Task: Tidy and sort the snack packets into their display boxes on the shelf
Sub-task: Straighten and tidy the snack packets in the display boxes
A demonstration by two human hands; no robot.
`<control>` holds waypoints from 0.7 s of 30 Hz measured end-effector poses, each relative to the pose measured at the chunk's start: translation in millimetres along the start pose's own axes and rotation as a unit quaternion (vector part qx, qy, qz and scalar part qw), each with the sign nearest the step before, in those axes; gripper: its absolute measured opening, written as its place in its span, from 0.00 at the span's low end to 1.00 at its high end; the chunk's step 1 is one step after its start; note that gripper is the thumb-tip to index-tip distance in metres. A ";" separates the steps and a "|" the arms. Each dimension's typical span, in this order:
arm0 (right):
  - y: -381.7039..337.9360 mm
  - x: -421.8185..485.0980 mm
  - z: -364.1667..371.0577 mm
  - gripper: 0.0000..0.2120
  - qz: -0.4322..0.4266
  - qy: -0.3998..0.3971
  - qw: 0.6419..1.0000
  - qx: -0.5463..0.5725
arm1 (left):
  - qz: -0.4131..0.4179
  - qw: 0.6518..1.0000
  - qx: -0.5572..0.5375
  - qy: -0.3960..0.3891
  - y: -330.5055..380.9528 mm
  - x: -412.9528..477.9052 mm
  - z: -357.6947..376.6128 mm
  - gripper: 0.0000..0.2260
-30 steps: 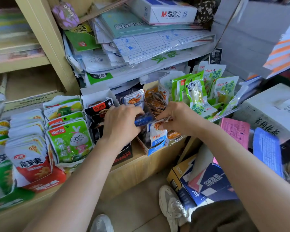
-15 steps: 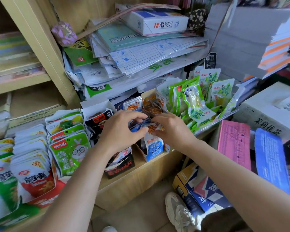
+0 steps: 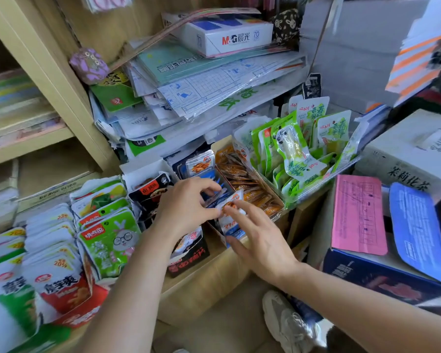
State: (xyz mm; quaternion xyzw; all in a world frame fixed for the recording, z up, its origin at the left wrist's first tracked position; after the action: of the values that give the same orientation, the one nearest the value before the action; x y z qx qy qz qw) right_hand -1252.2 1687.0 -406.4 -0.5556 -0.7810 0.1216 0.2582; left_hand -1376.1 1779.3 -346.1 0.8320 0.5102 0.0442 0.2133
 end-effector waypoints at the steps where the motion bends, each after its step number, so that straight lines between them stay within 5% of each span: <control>1: 1.0 -2.7 13.5 0.29 0.004 -0.039 0.999 -0.019 | 0.006 1.000 -0.008 -0.020 -1.3 0.1 -0.2 0.21; 3: 2.3 -6.8 31.5 0.32 0.009 -0.079 0.994 -0.077 | 0.018 0.999 -0.036 -0.032 -6.2 0.8 -2.8 0.20; 6: -2.0 -5.7 40.3 0.30 0.007 -0.096 0.979 -0.180 | -0.003 0.997 -0.048 0.057 -16.4 -0.3 -16.0 0.12; 13: -1.7 1.7 37.5 0.28 0.005 -0.113 0.974 -0.198 | -0.041 0.972 0.006 0.231 -9.0 -1.6 -37.3 0.05; 21: 0.4 -2.1 34.3 0.27 -0.016 -0.140 0.973 -0.184 | -0.148 0.957 0.021 0.249 -32.7 11.3 -45.2 0.07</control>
State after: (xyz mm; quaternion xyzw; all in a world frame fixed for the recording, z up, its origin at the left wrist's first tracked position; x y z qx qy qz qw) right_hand -1269.8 1688.4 -435.8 -0.5580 -0.8274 0.0482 0.0415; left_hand -1411.1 1815.9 -319.9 0.7140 0.6656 0.2069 0.0657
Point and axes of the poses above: each hand's wrist, its own x-axis towards the middle knuckle, its own z-axis out of the palm, y = z × x, the point moved 9 cm from there along x, towards the middle knuckle, and after that the axes turned 13 degrees about -y, right-handed, at the moved point
